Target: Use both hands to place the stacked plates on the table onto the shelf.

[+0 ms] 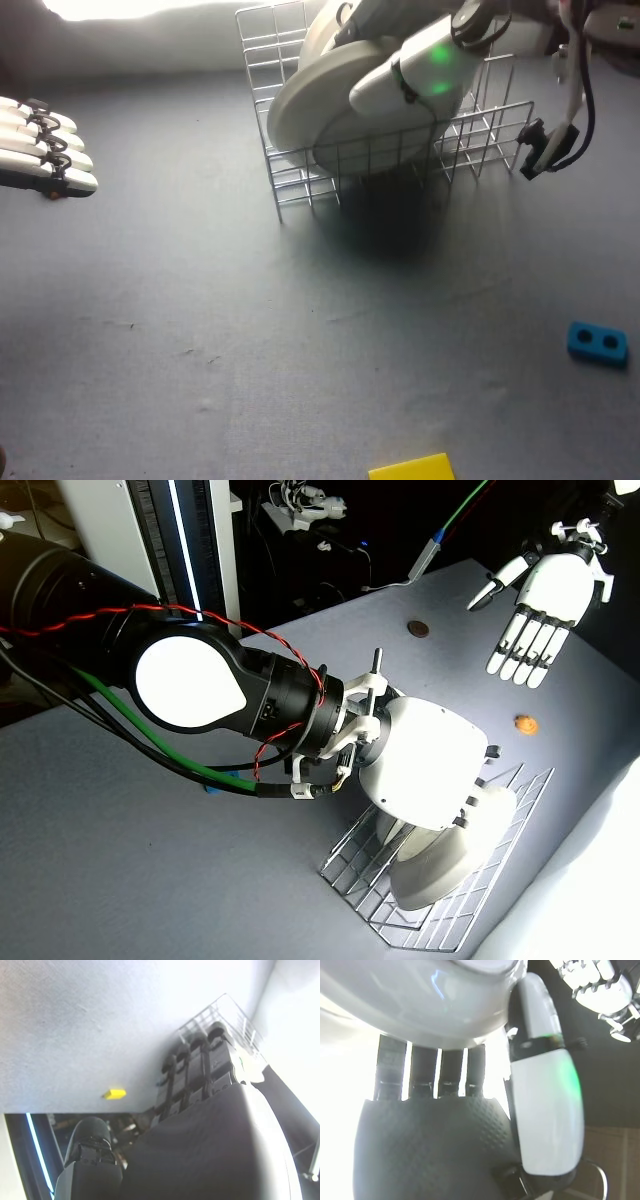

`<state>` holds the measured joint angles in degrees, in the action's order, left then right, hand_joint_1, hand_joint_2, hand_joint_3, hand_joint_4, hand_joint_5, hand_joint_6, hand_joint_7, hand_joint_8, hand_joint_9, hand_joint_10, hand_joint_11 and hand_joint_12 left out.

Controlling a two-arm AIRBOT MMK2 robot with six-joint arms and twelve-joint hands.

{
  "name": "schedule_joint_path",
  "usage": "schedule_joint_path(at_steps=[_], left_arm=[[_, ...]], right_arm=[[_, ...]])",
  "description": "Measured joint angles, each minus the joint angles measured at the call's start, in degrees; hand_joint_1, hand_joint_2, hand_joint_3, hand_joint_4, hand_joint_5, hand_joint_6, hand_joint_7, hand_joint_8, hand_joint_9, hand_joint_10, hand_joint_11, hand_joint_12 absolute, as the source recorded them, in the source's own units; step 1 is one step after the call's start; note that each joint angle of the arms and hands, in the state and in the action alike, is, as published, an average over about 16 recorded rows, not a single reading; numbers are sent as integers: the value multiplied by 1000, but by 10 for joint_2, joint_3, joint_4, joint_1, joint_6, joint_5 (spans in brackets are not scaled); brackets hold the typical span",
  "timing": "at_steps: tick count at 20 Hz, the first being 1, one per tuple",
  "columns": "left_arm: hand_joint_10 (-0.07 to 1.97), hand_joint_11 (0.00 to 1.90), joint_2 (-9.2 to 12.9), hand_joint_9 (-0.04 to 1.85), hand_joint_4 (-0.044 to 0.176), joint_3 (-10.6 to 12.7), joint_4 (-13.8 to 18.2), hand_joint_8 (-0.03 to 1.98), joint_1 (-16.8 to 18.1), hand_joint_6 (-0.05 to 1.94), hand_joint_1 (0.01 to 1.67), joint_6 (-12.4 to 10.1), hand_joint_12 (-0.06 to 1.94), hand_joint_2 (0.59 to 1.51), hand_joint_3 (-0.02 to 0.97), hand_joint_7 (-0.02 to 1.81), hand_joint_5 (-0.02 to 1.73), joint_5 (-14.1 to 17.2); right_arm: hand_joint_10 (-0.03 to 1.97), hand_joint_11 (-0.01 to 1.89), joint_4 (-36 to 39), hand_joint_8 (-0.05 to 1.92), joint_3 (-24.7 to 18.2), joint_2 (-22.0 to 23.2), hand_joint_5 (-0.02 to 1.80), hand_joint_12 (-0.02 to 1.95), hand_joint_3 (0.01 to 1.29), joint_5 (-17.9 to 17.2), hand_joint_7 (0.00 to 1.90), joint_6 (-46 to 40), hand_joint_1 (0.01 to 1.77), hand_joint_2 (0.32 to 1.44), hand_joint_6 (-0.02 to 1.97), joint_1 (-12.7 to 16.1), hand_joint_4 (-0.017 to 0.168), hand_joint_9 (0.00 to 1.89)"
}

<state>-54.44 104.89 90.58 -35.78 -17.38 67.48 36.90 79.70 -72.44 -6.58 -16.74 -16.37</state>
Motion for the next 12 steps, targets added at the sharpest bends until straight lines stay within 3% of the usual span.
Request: schedule_joint_path(at_steps=[6, 12], left_arm=[[12, 20, 0, 29, 1, -10, 1, 20, 6, 20, 14, 9, 6, 1200, 12, 58, 67, 8], [43, 42, 11, 160, 0, -51, 5, 40, 12, 34, 35, 30, 254, 1212, 11, 201, 199, 24]], right_arm=[[0, 489, -8, 15, -31, 30, 768, 1090, 14, -5, 837, 24, 959, 1002, 59, 29, -3, 893], [33, 370, -13, 39, -97, 101, 729, 1101, 15, -5, 779, 74, 735, 1014, 47, 57, -3, 806]])
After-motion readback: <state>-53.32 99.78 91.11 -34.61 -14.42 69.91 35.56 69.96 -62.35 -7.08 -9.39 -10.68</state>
